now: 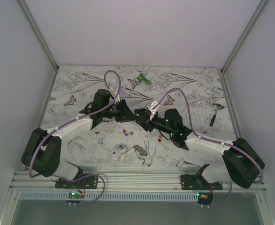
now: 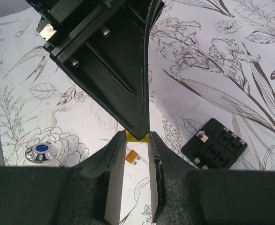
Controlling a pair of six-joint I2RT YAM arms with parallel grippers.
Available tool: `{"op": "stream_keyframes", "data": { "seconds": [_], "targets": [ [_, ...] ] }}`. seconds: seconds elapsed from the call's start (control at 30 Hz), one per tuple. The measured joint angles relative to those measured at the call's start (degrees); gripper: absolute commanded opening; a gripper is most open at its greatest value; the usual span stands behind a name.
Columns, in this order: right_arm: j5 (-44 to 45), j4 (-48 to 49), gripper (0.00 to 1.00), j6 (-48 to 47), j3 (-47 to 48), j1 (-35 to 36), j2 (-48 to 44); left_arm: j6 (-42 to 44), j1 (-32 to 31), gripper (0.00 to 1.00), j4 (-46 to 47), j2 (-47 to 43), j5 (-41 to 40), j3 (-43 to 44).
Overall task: Snap on the fuse box
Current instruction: Pick up the fuse from the center of the board.
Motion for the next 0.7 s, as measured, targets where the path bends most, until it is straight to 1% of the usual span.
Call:
{"op": "stream_keyframes", "data": {
  "seconds": [0.1,0.2,0.23,0.33,0.53,0.7],
  "targets": [
    [-0.02,0.61,0.28,0.37,-0.15,0.00,0.02,-0.46,-0.02,0.15,0.26,-0.15,0.11,-0.04],
    [-0.24,1.27,0.28,0.79,-0.26,0.00,0.35,-0.85,-0.04,0.02,0.46,-1.03,0.09,-0.42],
    [-0.37,1.66,0.28,0.81,-0.31,0.00,0.50,-0.94,-0.04,0.00,0.50,-1.33,0.07,-0.52],
    [-0.72,2.78,0.30,1.05,-0.33,0.00,0.92,-1.14,-0.04,0.00,0.63,-2.23,-0.35,-0.87],
    [-1.42,4.15,0.47,3.32,-0.33,0.00,1.44,-1.77,-0.04,0.00,0.63,-4.26,-1.68,-1.86],
    [-0.98,6.49,0.47,10.01,-0.35,-0.92,1.44,-3.06,-0.04,0.00,0.68,-8.37,-6.27,-3.65]
  ]
}}
